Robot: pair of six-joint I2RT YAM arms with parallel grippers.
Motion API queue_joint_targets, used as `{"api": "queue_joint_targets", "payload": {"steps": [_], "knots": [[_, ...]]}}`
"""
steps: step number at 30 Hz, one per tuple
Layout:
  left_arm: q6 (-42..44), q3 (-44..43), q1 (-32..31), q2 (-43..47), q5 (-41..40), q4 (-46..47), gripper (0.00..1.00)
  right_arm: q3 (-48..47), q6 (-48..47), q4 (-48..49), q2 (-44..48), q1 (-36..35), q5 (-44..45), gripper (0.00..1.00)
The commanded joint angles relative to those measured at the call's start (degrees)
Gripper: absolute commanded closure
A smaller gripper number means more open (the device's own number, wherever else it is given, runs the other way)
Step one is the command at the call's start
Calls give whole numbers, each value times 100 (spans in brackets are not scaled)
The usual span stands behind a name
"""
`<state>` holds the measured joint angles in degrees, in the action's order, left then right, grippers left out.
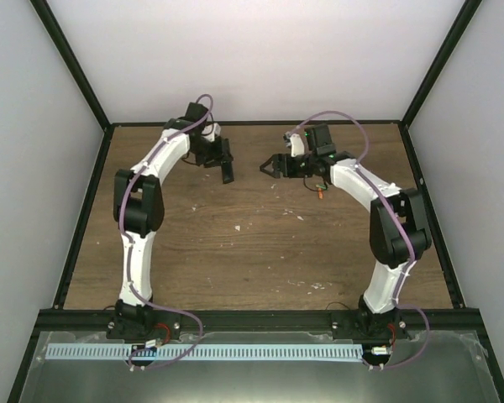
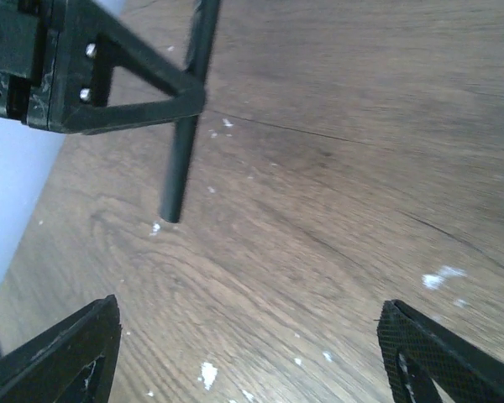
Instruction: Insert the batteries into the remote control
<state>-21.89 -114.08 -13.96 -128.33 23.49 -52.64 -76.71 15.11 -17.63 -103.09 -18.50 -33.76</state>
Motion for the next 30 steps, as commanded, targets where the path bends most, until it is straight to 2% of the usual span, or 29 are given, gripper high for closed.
{"api": "queue_joint_targets", "payload": {"steps": [1, 9, 22, 25, 30], "knots": [[-870, -349, -246, 143, 279, 410, 100, -499, 217, 243, -264, -209, -500, 21], [-1373, -328, -616, 192, 334, 742, 100, -732, 312, 465, -640, -469, -617, 24], [-1776, 92, -749, 561, 449, 1141, 100, -1123, 343, 424, -1129, -479, -672, 28], [-1834, 88, -764, 610, 463, 1167, 100, -1149, 328, 401, -1196, -479, -673, 30], [-1886, 38, -810, 636, 440, 1170, 100, -1260, 308, 394, -1320, -479, -863, 42]]}}
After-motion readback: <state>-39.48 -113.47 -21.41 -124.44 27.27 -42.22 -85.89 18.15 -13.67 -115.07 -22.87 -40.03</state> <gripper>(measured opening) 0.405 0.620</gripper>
